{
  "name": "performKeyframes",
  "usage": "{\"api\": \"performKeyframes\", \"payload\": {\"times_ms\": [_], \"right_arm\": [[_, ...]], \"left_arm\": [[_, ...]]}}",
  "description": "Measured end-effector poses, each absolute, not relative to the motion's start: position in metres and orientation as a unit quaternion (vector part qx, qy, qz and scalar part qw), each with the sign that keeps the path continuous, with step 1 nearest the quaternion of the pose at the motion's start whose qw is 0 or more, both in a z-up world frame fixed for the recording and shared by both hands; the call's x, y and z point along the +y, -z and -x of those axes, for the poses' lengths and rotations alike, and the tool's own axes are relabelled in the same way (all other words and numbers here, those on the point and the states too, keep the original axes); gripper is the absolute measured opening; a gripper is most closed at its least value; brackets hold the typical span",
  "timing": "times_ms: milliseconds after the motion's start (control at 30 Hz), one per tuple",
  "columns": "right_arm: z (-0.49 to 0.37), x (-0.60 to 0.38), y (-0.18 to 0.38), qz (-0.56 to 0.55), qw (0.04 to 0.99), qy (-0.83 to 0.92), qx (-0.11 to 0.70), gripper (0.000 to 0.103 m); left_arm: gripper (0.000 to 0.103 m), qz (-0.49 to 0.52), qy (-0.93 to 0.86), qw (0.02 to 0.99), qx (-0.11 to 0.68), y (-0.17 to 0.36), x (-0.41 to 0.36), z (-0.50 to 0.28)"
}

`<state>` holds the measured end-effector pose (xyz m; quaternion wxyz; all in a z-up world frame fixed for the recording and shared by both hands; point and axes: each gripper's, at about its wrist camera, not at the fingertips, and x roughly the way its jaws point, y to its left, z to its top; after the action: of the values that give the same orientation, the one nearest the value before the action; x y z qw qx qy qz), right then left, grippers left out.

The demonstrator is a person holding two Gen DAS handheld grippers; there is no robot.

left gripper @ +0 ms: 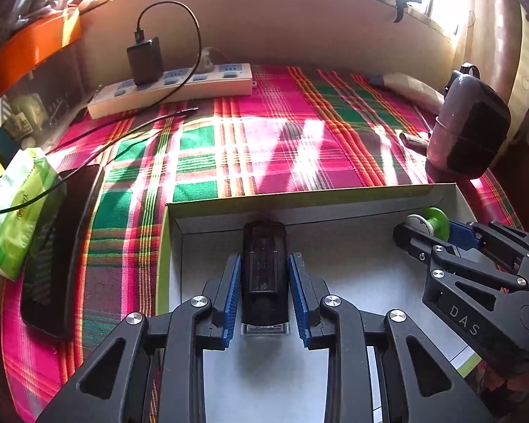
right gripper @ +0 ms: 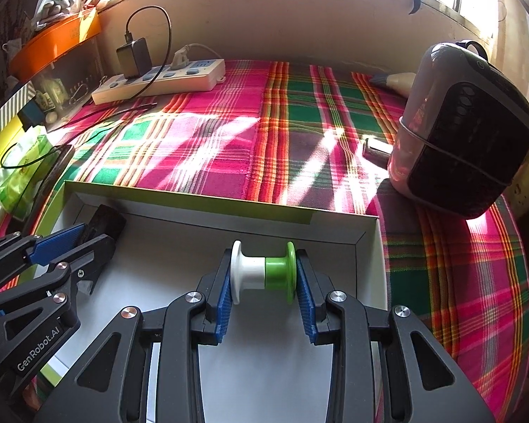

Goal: Organize objects
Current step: 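Open both grippers to drop device and spool into the box, then withdraw both grippers from the box back toward the remaining items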

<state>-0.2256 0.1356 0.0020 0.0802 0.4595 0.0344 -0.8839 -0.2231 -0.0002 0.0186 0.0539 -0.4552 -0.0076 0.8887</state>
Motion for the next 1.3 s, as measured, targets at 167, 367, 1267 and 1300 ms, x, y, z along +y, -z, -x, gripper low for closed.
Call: {"api": "performKeyframes", "payload": {"times_ms": [167, 367, 1267, 1300], "right_arm": [[0.222, 0.135, -0.004, -0.456, 0.085, 0.886, 0.029, 0.05], [0.215, 0.135, -0.009, -0.449, 0.08, 0.89, 0.027, 0.05], [0.13, 0.142, -0.039, -0.399, 0.076, 0.913, 0.022, 0.056], [0.125, 0.142, -0.039, -0.396, 0.077, 0.915, 0.024, 0.056]], "left_arm": [[0.031, 0.454, -0.89, 0.052, -0.01, -0.021, -0.001, 0.22], [0.034, 0.447, -0.893, 0.046, -0.009, -0.028, -0.003, 0.211], [0.035, 0.399, -0.916, 0.039, -0.002, -0.06, 0.004, 0.122], [0.035, 0.395, -0.918, 0.04, -0.003, -0.061, 0.005, 0.117]]}}
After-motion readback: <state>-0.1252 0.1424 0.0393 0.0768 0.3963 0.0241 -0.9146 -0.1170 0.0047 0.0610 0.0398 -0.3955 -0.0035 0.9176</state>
